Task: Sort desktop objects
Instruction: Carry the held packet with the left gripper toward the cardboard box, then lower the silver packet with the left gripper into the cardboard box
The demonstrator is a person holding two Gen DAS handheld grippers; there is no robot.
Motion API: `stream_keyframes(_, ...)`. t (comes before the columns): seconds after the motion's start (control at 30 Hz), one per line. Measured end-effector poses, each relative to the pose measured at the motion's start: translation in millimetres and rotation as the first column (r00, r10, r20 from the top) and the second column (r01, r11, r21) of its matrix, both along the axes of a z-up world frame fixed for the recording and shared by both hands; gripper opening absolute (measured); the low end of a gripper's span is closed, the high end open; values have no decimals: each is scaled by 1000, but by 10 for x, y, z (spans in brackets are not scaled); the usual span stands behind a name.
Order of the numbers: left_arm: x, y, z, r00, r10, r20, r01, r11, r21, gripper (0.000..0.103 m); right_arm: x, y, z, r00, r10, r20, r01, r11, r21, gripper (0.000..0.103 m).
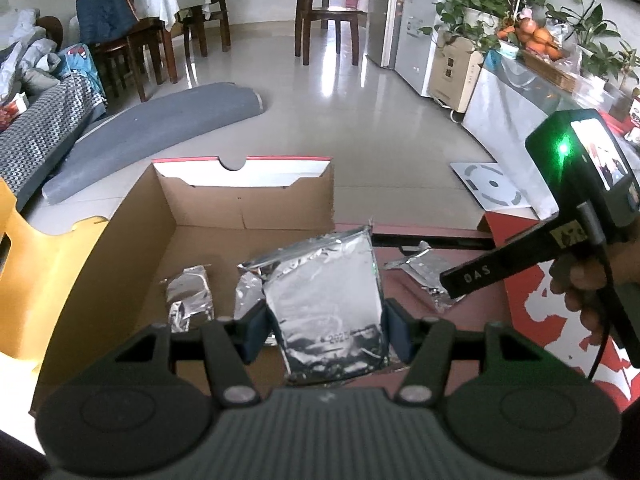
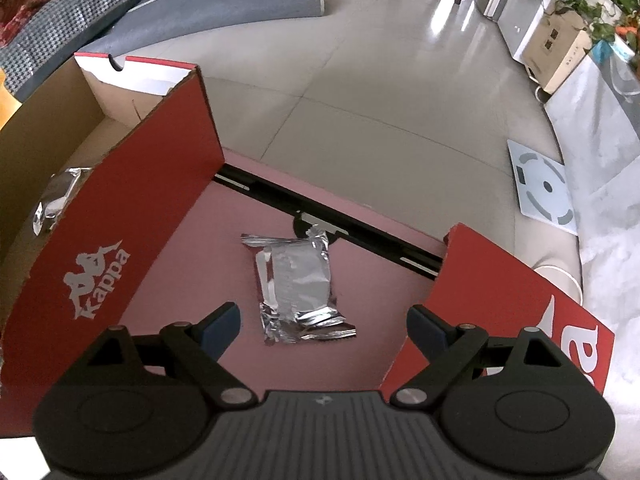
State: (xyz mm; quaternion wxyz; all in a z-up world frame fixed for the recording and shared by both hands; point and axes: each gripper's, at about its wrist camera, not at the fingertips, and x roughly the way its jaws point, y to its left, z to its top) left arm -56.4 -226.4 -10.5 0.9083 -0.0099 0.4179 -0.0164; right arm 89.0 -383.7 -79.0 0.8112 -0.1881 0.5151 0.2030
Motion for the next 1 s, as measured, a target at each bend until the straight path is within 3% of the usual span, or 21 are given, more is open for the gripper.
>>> stream_keyframes(0.6, 26, 221, -55, 1000, 22, -2, -22, 1000, -1, 57, -2, 247, -83, 999, 36, -16, -36, 998, -43, 90)
stream_keyframes(1.0, 185, 564, -251, 996, 46, -76, -48, 999, -17, 57, 3, 375, -122, 998, 53, -25, -54, 997, -59, 90)
